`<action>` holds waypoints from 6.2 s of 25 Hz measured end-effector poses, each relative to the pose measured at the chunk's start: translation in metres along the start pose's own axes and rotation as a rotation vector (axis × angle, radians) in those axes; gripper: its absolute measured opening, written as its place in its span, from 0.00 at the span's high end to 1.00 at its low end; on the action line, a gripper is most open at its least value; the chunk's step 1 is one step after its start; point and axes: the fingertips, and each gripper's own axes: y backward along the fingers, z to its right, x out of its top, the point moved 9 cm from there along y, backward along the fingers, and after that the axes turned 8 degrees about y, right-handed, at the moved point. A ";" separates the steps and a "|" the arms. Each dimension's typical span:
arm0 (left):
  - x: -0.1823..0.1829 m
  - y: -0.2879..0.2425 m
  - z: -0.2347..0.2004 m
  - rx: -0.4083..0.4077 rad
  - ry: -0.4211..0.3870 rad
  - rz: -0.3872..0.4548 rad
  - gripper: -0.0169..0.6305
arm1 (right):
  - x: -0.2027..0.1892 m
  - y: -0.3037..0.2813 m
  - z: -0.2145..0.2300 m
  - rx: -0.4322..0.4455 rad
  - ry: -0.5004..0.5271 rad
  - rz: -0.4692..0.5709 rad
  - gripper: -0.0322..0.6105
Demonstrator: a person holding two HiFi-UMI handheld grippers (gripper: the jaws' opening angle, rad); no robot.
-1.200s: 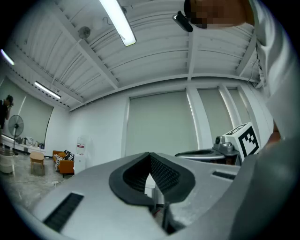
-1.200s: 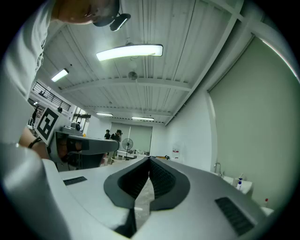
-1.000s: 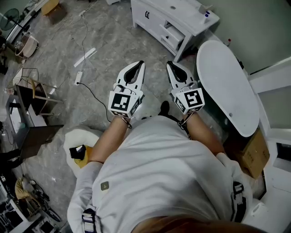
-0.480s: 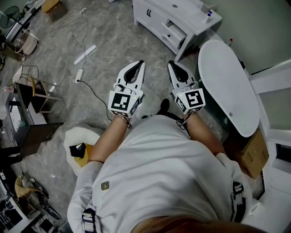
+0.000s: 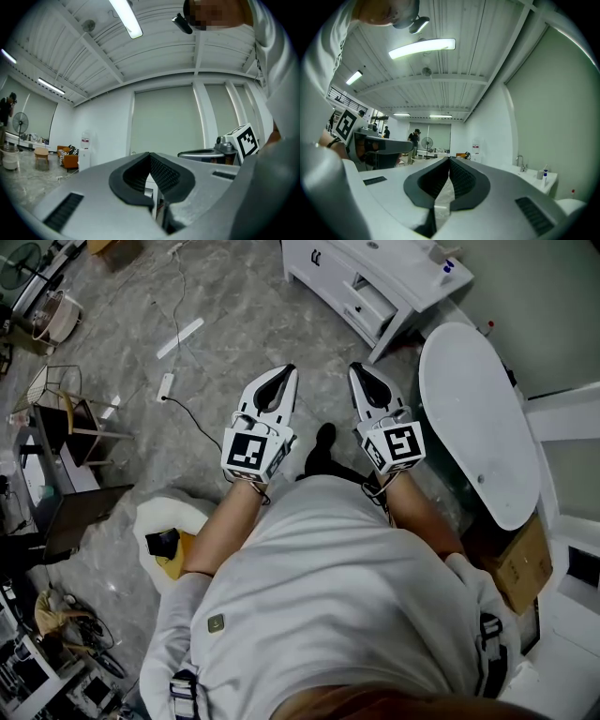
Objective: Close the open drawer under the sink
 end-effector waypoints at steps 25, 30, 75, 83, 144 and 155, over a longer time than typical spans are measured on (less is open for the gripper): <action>-0.013 -0.257 -0.096 -0.076 -0.073 -0.106 0.96 | -0.077 -0.154 0.204 -0.013 -0.074 -0.032 0.91; -0.015 -0.292 -0.098 -0.109 -0.052 -0.118 0.96 | -0.084 -0.158 0.224 -0.036 -0.075 -0.049 0.91; -0.077 -0.521 -0.312 -0.727 0.017 -0.277 0.96 | -0.181 -0.339 0.252 -0.710 -0.071 -0.327 0.91; -0.128 -0.558 -0.323 -0.718 0.022 -0.307 0.96 | -0.246 -0.358 0.283 -0.725 -0.079 -0.354 0.89; -0.546 -0.688 -0.336 -0.777 0.063 -0.574 0.96 | -0.753 -0.397 0.343 -0.981 -0.480 -0.669 0.68; -0.549 -0.695 -0.333 -0.775 0.085 -0.606 0.96 | -0.749 -0.399 0.348 -0.964 -0.440 -0.694 0.73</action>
